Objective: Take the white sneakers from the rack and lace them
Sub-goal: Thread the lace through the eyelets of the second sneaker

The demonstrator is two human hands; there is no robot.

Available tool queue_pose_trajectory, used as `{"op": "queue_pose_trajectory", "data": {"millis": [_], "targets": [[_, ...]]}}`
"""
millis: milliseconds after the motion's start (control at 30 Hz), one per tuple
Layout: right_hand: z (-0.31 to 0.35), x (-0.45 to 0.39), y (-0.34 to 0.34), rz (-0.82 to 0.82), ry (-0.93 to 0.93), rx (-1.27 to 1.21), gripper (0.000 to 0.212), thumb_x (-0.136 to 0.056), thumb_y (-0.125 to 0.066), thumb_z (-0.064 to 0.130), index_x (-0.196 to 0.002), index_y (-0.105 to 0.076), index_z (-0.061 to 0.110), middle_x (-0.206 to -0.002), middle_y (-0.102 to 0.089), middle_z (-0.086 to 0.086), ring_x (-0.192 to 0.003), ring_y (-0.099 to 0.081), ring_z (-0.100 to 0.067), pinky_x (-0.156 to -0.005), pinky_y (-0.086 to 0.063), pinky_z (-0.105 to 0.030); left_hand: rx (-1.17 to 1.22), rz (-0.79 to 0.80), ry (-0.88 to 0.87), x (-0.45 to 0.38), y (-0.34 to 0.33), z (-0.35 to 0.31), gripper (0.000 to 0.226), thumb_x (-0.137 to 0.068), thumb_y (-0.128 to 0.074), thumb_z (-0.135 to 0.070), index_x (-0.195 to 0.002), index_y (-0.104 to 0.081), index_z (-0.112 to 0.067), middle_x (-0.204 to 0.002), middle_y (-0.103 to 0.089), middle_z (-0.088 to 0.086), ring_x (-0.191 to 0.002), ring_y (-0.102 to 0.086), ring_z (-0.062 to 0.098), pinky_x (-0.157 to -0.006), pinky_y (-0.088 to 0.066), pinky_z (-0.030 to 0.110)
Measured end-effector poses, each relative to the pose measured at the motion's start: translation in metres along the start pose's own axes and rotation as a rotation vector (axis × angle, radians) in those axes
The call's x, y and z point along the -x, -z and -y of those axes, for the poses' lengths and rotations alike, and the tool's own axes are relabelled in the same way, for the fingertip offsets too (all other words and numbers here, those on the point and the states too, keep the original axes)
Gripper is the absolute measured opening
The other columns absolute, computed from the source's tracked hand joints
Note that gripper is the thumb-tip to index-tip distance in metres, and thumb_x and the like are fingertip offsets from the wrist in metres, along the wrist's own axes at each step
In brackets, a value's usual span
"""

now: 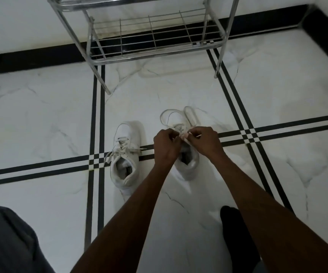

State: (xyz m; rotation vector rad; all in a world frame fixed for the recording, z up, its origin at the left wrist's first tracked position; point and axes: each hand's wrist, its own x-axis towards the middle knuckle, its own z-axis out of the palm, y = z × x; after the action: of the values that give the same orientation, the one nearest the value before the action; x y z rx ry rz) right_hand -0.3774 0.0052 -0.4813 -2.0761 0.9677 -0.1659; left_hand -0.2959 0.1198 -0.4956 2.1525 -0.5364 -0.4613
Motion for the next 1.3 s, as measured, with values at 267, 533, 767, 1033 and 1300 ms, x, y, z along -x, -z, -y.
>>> {"op": "queue_pose_trajectory", "data": {"millis": [267, 533, 767, 1033, 1300], "targets": [[0.007, 0.003, -0.020, -0.001, 0.200, 0.105, 0.004, -0.090, -0.065, 0.009, -0.093, -0.062, 0.010, -0.090, -0.070, -0.009, -0.080, -0.065, -0.023, -0.074, -0.056, -0.040, -0.057, -0.061, -0.051, 0.007, 0.020, 0.010, 0.014, -0.095, -0.067, -0.013, -0.084, -0.062, -0.005, -0.075, -0.067, 0.004, -0.068, -0.058, 0.016, -0.059, -0.042, 0.027], [0.012, 0.011, -0.042, -0.046, 0.165, 0.160, 0.015, -0.088, -0.059, -0.003, -0.092, -0.055, 0.011, -0.077, -0.064, -0.008, -0.067, -0.063, -0.026, -0.056, -0.050, -0.036, -0.190, -0.092, -0.095, 0.017, 0.027, 0.030, 0.007, -0.098, -0.050, -0.003, -0.097, -0.057, -0.005, -0.079, -0.069, 0.010, -0.071, -0.064, 0.029, -0.058, -0.045, 0.039], [0.024, 0.001, -0.032, 0.115, -0.047, -0.077, 0.006, -0.094, -0.060, 0.017, -0.100, -0.059, 0.015, -0.108, -0.069, -0.007, -0.100, -0.065, -0.025, -0.086, -0.053, -0.039, 0.059, 0.003, 0.101, 0.012, 0.036, 0.025, 0.019, -0.098, -0.060, -0.024, -0.090, -0.057, -0.008, -0.079, -0.064, 0.002, -0.073, -0.061, 0.022, -0.064, -0.048, 0.035], [0.040, -0.003, -0.014, 0.116, -0.077, -0.465, 0.011, -0.093, -0.066, 0.020, -0.101, -0.073, 0.017, -0.092, -0.078, -0.005, -0.083, -0.075, -0.016, -0.066, -0.054, -0.026, 0.336, 0.032, -0.039, -0.001, 0.069, 0.002, 0.032, -0.102, -0.061, -0.034, -0.097, -0.079, -0.008, -0.095, -0.080, 0.005, -0.083, -0.071, -0.002, -0.073, -0.057, 0.017], [0.063, -0.002, 0.008, 0.474, 0.206, -0.113, 0.026, -0.091, -0.066, 0.042, -0.078, -0.076, 0.022, -0.078, -0.074, 0.003, -0.072, -0.067, -0.007, -0.070, -0.049, -0.024, 0.293, 0.204, -0.154, -0.012, 0.076, 0.004, 0.042, -0.107, -0.048, -0.040, -0.094, -0.069, -0.008, -0.088, -0.075, 0.010, -0.087, -0.072, 0.022, -0.083, -0.056, 0.044]]}}
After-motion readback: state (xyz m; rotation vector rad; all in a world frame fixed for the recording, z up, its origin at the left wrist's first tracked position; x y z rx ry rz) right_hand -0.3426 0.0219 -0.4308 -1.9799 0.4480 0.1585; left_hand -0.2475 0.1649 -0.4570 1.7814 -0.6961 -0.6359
